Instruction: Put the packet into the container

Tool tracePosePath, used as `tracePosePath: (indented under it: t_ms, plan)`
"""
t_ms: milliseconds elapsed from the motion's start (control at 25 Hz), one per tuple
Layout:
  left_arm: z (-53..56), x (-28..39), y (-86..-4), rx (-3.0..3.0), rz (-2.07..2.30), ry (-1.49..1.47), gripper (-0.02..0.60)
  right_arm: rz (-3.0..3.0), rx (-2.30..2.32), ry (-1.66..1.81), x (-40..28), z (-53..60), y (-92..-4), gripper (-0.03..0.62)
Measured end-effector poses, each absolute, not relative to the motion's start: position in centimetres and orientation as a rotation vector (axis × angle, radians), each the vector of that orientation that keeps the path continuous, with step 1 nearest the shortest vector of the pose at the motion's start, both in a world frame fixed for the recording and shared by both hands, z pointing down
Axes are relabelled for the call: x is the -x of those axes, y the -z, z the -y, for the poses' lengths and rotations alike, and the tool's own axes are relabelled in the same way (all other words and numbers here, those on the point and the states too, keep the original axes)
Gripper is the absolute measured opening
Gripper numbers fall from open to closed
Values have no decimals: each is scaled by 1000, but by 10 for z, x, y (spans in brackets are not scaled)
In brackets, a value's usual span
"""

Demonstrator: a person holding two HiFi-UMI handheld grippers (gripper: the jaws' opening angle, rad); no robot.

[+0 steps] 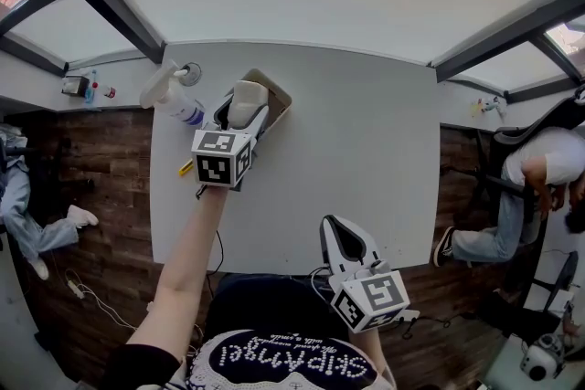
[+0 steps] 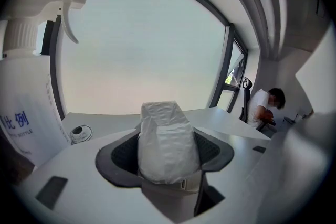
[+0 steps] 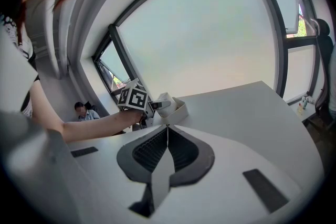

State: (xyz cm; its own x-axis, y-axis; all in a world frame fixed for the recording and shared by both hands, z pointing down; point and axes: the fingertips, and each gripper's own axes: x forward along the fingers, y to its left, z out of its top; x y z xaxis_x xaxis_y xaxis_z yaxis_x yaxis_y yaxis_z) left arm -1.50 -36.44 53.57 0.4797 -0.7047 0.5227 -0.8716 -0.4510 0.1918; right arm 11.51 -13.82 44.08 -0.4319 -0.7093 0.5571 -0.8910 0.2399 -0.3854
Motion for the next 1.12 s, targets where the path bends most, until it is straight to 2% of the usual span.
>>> tracePosePath:
  t_ms: [640,1120]
  plan:
    - [365,10,-561,-2197,1261,-712,288,2260,-1496,-1000,-115,138,-439,15]
    - [369,8,-565,-2213,1258,-733,288,2278,-1483,-984,-112,139,-441,15]
